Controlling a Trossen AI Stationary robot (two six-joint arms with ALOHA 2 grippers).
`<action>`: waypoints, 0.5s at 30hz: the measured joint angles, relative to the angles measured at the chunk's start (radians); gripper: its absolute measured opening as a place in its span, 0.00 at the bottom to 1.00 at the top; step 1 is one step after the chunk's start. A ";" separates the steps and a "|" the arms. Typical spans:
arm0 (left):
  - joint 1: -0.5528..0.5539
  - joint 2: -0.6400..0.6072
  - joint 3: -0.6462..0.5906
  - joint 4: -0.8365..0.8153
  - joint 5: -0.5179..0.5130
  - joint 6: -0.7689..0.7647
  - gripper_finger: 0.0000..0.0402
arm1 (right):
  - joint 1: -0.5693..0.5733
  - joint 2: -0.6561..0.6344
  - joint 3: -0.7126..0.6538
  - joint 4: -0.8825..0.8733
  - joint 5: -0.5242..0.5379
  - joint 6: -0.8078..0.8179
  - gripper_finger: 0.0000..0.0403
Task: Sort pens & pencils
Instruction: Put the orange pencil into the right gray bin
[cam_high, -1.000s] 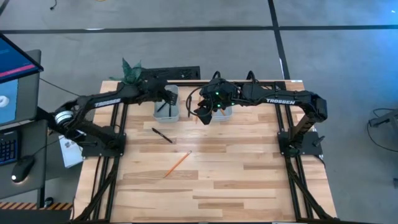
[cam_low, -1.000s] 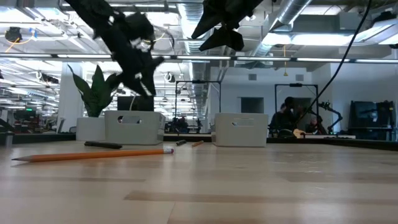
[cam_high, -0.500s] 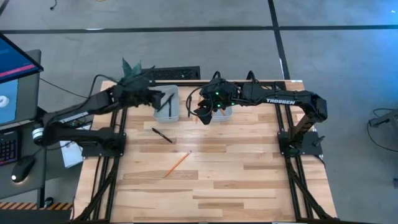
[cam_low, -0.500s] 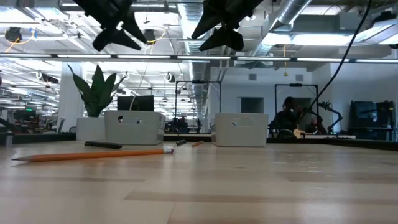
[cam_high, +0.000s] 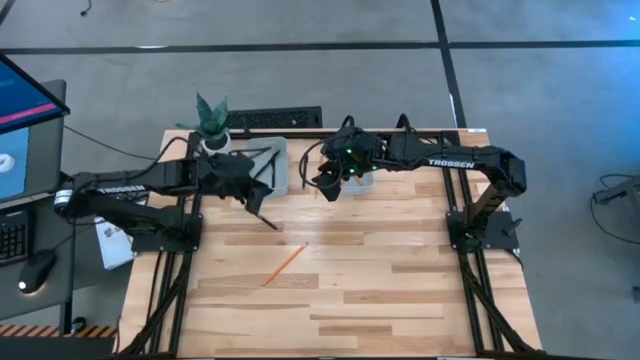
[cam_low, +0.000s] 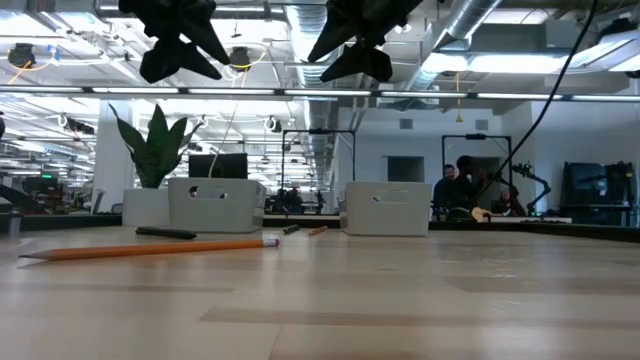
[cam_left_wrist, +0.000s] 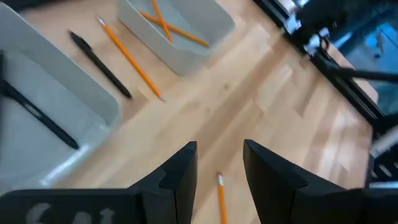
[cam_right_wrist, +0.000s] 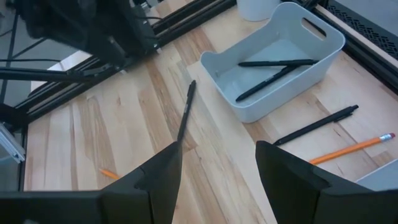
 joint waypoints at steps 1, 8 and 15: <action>-0.017 0.006 0.000 -0.001 0.002 -0.011 0.30 | 0.003 0.000 0.000 -0.003 0.000 0.000 0.56; -0.132 0.094 0.000 -0.001 0.024 -0.023 0.30 | 0.023 0.000 0.000 -0.068 0.000 0.049 0.56; -0.186 0.184 0.000 0.000 0.021 -0.023 0.30 | 0.066 0.000 0.000 -0.174 0.000 0.143 0.56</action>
